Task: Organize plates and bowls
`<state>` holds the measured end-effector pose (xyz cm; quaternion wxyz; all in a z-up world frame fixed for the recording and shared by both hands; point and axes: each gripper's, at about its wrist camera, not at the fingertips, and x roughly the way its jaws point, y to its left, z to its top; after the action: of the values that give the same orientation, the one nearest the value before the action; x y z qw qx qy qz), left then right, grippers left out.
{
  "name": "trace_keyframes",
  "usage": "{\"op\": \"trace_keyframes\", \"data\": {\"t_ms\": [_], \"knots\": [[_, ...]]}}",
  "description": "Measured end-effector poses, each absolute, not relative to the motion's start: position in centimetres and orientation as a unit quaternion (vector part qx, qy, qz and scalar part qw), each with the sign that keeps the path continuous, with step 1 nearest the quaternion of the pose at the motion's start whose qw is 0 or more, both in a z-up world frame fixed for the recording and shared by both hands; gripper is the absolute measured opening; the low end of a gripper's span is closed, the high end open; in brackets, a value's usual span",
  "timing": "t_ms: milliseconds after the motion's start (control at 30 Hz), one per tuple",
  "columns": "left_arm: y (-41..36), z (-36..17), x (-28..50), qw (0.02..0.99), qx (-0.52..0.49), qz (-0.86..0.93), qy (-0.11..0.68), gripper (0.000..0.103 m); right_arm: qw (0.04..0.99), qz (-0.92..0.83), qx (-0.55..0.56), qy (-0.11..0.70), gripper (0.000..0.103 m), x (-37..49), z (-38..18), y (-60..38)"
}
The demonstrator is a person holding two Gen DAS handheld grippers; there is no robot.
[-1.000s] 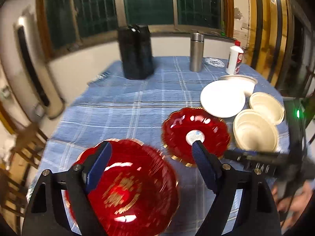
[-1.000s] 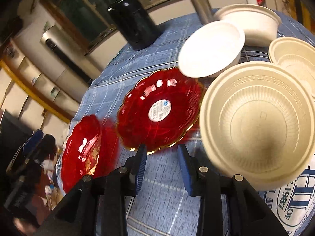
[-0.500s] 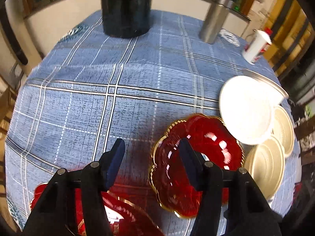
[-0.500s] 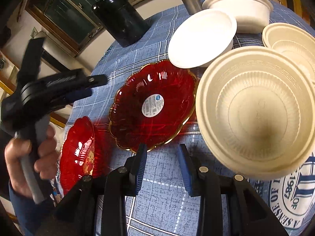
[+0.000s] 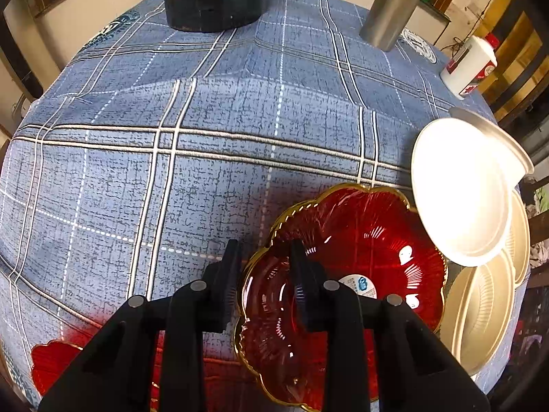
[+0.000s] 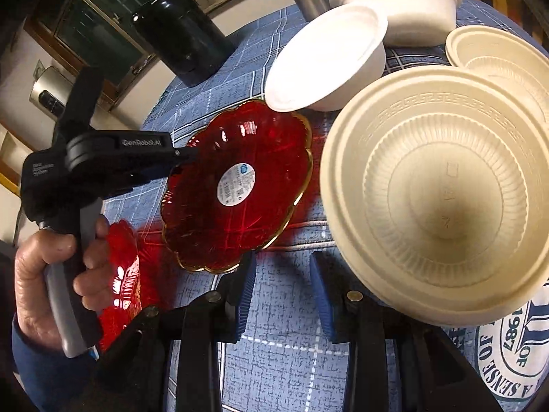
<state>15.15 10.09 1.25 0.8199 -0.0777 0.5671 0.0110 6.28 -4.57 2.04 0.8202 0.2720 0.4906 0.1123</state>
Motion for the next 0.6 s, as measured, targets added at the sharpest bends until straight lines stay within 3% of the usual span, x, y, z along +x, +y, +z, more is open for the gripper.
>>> {"op": "trace_keyframes", "data": {"t_ms": [333,600], "knots": [[10.1,1.1,13.7,0.82,-0.072,0.011,0.568,0.022,0.817,0.089,0.295,0.487,0.033,7.6,1.4,-6.2],[10.5,1.4,14.2,0.822,-0.07,0.007,0.565,0.022,0.803,0.099,0.341,0.479,0.044,8.2,1.4,-7.2]]}}
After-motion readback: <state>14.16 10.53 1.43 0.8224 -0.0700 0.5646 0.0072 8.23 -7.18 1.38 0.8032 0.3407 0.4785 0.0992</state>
